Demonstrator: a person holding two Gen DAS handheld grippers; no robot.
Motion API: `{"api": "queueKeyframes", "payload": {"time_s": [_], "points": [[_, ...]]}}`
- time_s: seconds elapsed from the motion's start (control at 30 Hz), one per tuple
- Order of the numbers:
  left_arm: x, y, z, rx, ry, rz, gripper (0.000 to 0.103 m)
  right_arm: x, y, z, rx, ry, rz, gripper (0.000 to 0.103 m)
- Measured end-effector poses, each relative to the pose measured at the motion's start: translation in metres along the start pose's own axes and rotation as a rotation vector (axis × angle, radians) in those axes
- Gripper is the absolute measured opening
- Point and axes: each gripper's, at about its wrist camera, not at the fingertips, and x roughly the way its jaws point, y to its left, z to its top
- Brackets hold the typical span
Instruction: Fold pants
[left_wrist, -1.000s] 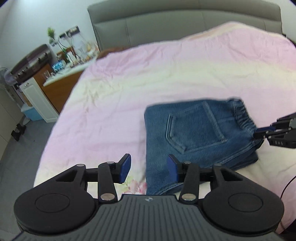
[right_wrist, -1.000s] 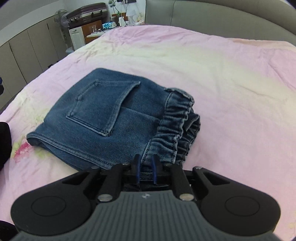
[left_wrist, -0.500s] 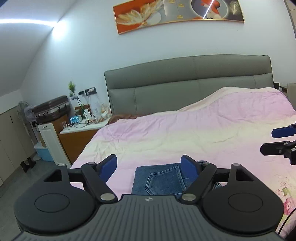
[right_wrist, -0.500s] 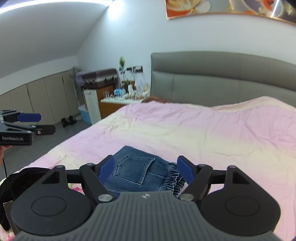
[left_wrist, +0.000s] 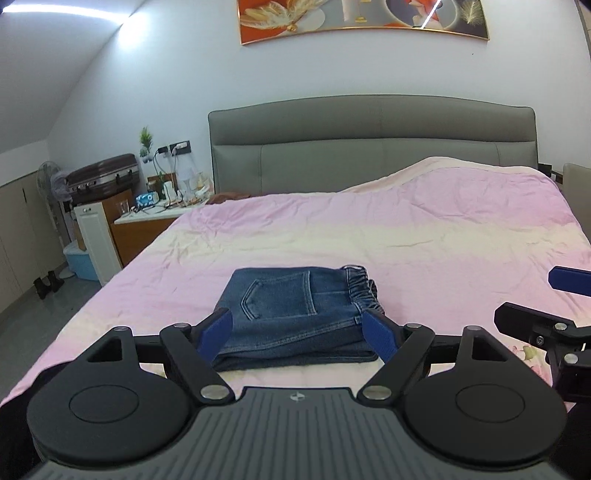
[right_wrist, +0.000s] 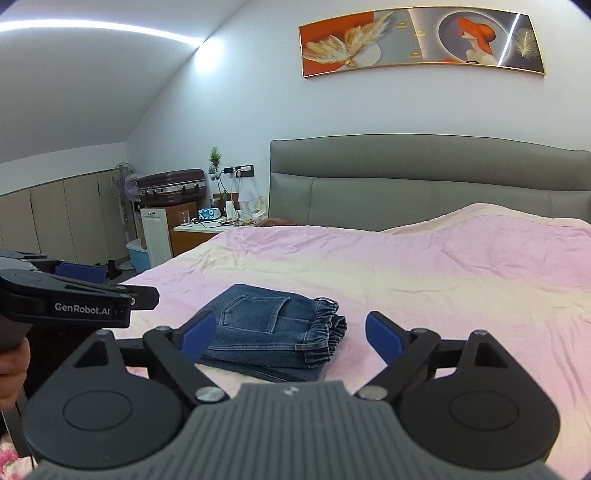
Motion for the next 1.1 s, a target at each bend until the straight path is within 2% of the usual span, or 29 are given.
{"api": "queueKeyframes", "payload": {"time_s": [0.1, 0.23, 0.57, 1.1], "points": [[0.009, -0.002, -0.014, -0.029, 0.035, 0.02, 0.094, 0.011, -0.001, -0.018, -0.012, 0.019, -0.031, 0.086], [0.023, -0.006, -0.027, -0.05, 0.092, 0.009, 0.093, 0.033, -0.011, -0.035, 0.017, 0.08, -0.043, 0.086], [0.046, -0.018, -0.042, -0.04, 0.162, 0.023, 0.094, 0.065, -0.033, -0.05, 0.059, 0.134, -0.079, 0.087], [0.041, -0.021, -0.036, -0.018, 0.151, 0.019, 0.093, 0.055, -0.028, -0.047, 0.047, 0.106, -0.071, 0.088]]}}
